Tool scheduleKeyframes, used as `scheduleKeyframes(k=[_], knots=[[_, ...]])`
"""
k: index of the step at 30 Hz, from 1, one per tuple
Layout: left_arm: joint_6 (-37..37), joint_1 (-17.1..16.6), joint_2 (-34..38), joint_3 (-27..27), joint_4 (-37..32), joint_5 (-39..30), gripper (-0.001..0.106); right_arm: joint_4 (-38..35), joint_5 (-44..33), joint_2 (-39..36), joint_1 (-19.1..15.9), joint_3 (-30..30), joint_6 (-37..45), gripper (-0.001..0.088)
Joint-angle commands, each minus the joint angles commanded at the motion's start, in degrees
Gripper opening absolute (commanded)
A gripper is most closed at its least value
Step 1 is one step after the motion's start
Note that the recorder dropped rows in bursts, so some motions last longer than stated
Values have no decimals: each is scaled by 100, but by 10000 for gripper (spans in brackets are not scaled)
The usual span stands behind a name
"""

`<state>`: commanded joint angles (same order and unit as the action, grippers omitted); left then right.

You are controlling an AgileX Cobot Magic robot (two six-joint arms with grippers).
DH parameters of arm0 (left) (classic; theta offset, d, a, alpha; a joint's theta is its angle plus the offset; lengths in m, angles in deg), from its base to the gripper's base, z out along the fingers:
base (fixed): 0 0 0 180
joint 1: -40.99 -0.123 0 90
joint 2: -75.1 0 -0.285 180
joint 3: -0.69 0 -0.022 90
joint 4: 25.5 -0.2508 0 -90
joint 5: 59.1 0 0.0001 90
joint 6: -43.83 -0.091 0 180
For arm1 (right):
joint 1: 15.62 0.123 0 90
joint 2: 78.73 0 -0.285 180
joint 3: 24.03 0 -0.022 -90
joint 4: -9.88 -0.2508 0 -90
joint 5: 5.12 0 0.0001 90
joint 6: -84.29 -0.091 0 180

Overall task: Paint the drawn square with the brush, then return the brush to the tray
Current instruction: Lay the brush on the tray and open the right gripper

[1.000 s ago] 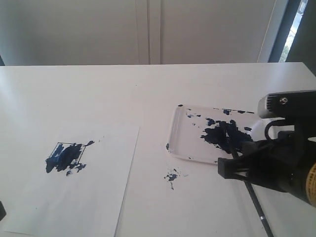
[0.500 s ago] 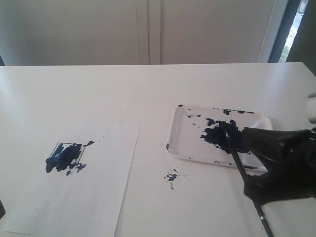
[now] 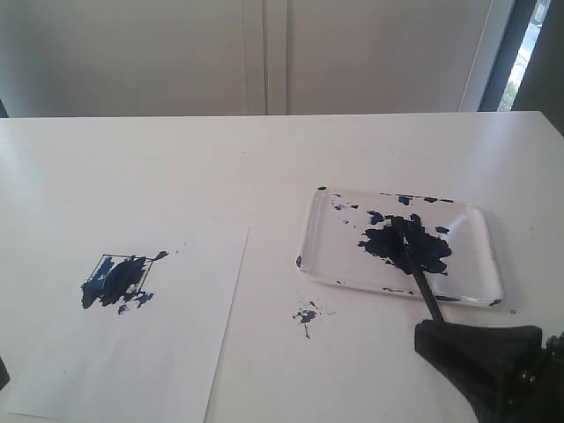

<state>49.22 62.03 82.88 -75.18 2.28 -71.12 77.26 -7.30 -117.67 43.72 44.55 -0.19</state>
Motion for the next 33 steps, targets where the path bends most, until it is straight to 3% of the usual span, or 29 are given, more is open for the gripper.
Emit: scheduleKeyframes(k=[21, 33], knots=[[-26, 0, 0, 0, 0, 0, 479, -28, 435, 115, 0, 210, -325, 0], [-26, 0, 0, 0, 0, 0, 479, -28, 435, 1388, 0, 210, -325, 0]])
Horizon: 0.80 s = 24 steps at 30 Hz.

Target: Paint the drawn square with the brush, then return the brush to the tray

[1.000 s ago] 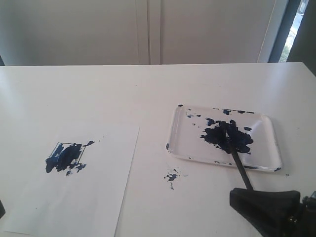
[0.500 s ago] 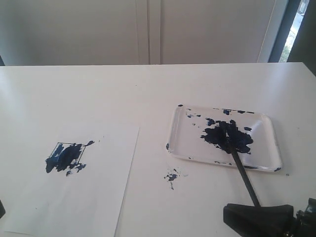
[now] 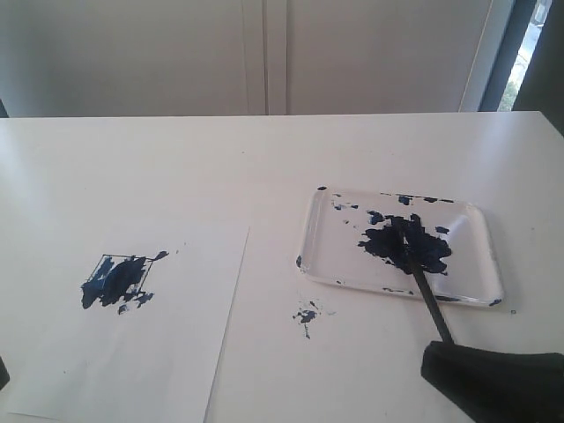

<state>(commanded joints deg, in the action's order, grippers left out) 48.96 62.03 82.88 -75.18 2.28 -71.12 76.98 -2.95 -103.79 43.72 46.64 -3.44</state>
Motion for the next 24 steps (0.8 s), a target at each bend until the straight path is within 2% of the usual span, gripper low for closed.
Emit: scheduleKeyframes(k=[14, 24], knots=[[0, 0, 0, 0, 0, 0, 479, 0, 0, 1517, 0, 0, 0, 0], [0, 0, 0, 0, 0, 0, 479, 0, 25, 1728, 0, 0, 0, 0]])
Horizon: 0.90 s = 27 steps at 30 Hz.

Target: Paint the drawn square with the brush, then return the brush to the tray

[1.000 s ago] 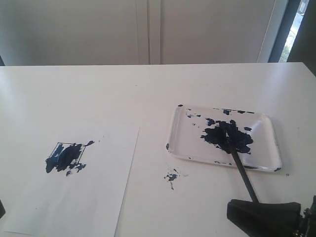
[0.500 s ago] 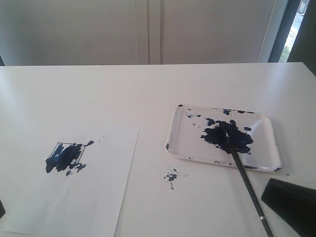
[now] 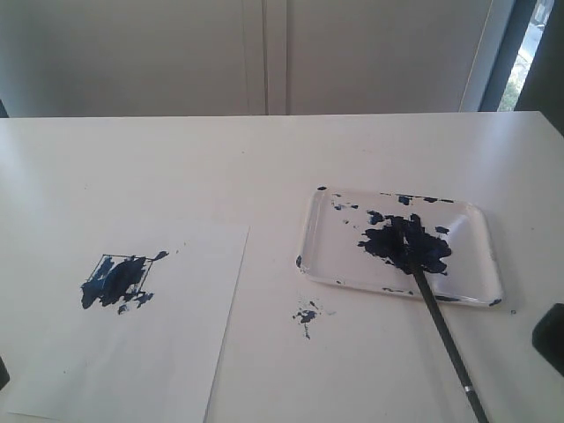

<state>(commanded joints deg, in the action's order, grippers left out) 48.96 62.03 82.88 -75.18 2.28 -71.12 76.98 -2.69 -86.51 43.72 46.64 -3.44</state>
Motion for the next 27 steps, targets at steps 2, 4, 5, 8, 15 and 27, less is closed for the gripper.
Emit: scheduleKeyframes(k=[2, 4, 5, 8, 15, 27], knots=[[0, 0, 0, 0, 0, 0, 479, 0, 28, 0, 0, 60, 0, 0], [0, 0, 0, 0, 0, 0, 479, 0, 46, 0, 0, 142, 0, 0], [0, 0, 0, 0, 0, 0, 479, 0, 46, 0, 0, 196, 0, 0], [0, 0, 0, 0, 0, 0, 479, 0, 46, 0, 0, 275, 0, 0], [-25, 0, 0, 0, 0, 0, 479, 0, 45, 0, 0, 274, 0, 0], [-109, 0, 0, 0, 0, 0, 479, 43, -16, 0, -174, 285, 228, 0]])
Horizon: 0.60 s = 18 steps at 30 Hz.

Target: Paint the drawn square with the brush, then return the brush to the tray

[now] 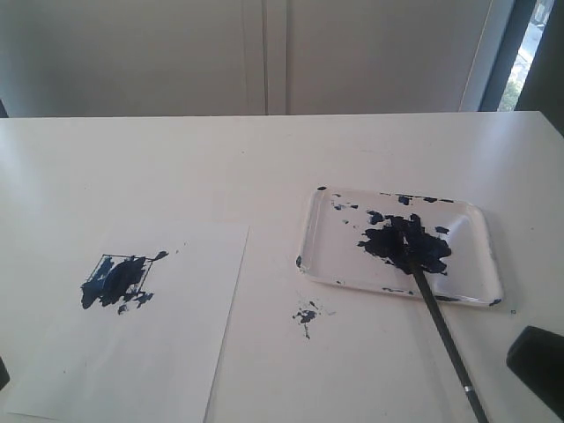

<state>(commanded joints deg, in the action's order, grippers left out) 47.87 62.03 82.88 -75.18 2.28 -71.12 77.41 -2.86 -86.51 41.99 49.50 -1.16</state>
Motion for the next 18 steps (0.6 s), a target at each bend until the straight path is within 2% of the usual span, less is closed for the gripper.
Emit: scheduleKeyframes(k=[3, 7, 9, 12, 18], knots=[[3, 0, 0, 0, 0, 10, 479, 41, -17, 0, -157, 65, 102, 0], [3, 0, 0, 0, 0, 10, 479, 28, -571, 0, -363, 369, 1141, 0], [3, 0, 0, 0, 0, 10, 479, -73, -1176, 0, -363, 369, 1052, 0], [3, 0, 0, 0, 0, 10, 479, -120, -1612, 0, -363, 369, 1050, 0], [3, 0, 0, 0, 0, 10, 479, -137, -1802, 0, -363, 369, 1169, 0]])
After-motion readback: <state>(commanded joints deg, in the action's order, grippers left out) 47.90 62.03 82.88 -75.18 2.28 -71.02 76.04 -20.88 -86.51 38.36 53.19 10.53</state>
